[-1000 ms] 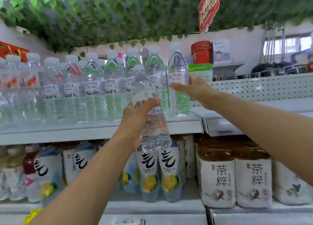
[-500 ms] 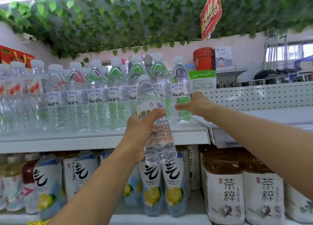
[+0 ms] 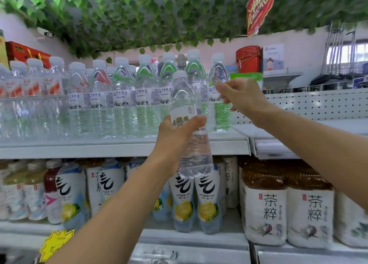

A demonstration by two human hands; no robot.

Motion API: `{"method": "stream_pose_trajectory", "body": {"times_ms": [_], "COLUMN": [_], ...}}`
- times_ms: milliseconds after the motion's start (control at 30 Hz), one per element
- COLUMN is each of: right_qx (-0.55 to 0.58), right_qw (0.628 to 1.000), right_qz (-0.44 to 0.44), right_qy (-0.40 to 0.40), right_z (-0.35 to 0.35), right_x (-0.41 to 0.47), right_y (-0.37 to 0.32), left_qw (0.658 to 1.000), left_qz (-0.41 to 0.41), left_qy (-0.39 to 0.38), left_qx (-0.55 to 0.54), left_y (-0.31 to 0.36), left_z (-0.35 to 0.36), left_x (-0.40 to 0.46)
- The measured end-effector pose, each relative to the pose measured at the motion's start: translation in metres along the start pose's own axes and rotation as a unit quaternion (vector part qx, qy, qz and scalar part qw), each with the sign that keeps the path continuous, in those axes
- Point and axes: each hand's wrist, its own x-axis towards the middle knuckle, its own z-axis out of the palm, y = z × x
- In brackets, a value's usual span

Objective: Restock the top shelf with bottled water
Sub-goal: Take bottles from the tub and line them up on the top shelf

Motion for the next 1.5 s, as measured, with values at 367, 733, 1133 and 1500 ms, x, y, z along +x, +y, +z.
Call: {"method": "stream_pose_trajectory", "body": {"times_ms": [367,733,1133,1500], "right_qx": [0.260,0.148,0.029,-0.145], "right_qw": [0.924,0.987,0.984,0.973], "right_qz": [0.066,0.062,-0.014,-0.015], "right_qy": [-0.273,-0.032,0.173,0.176], "right_z": [-0.016,-0.014,-0.026,-0.003], "right_x": [-0.013,-0.007,0.030,0.070], "right_y": [-0.042,-0.060,-0.080,-0.034], "left_qw": [0.940,0.974,0.979,0.836], "left_qz": [-0.052,0.020,0.179,0.312], "left_qy": [-0.273,-0.214,0.037,0.097], "left_qx": [-0.200,-0.069,0.090,0.441], "left_y": [0.007,0.006,0.015,0.050], "left_z": [0.021,0.024,0.016,-0.002], "left_x": [-0.014,-0.010,0.007,0.074]}}
